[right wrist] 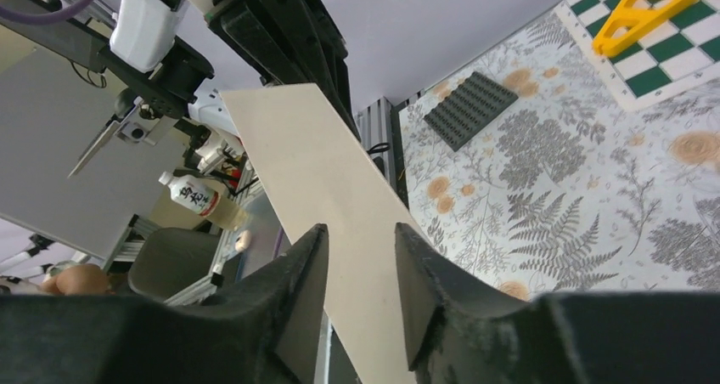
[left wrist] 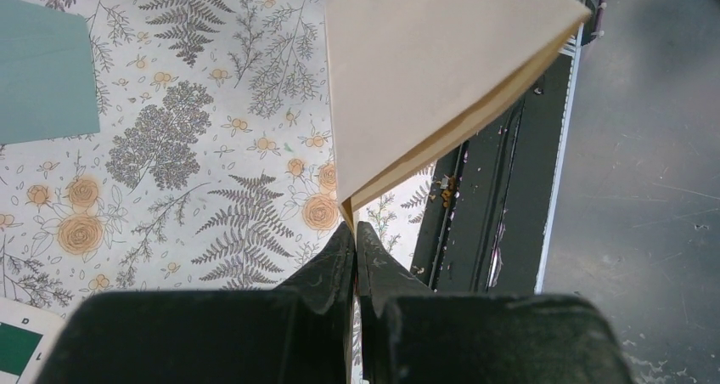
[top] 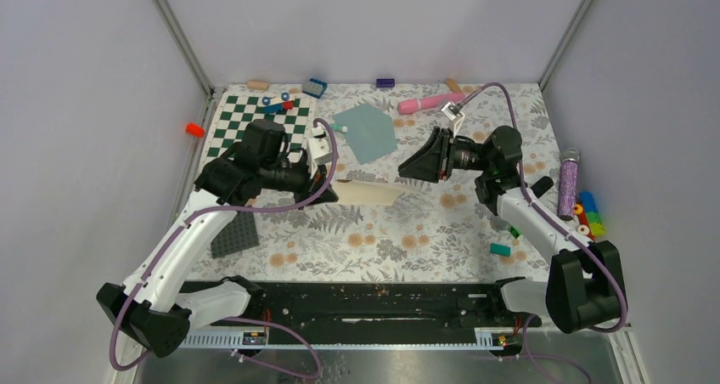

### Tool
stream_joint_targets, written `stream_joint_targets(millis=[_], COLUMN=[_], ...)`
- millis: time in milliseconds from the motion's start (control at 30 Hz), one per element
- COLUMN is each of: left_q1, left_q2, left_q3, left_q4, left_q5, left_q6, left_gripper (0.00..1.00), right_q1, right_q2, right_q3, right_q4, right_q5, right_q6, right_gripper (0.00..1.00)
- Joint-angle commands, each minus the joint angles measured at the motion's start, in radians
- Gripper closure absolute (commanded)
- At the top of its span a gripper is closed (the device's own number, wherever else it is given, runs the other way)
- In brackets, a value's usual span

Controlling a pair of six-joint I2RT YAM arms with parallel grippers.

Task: Place the letter into the envelope and seal it
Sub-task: Fold the letter.

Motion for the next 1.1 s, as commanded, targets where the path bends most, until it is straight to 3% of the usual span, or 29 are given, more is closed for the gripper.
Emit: stream_joint_targets(millis=[0, 233, 300, 733, 900, 1067], left_q1=[0.003, 0.003, 0.003, -0.002, -0.056, -0.1], left_q2=[-0.014, -0.019, -0.017, 0.008, 0.01, 0.016], left_q3=[0.028, 0.024, 0.022, 0.014, 0.005, 0.011], left_q4=[0.048, 0.063, 0.066, 0.032, 0.013, -0.011], left_q5=[-0.017, -0.028, -0.03, 0.051, 0.0, -0.032], left_q6=[-0.007, -0.017, -0.019, 0.015, 0.045, 0.068], left_gripper=[1.0, 1.0, 1.0, 1.0, 1.0, 1.0], right_q1=[0.038, 0.129, 0.147, 0.211, 0.214, 0.216], right_q2=[-0.043, -0.129, -0.135, -0.143, -0.192, -0.25], right_q3=[-0.017, 0.023, 0.033, 0.038, 0.035, 0.038], right_q4=[-0.109, -0.599, -0.668, -0.684, -0.662, -0.654], right_q5=[0.012, 0.062, 0.074, 0.211, 0.264, 0.301], right_q6=[-0.178, -0.667, -0.728, -0.823, -0.85, -0.912], right_gripper=[0.63, 0.66, 0.67, 0.62, 0.6, 0.51])
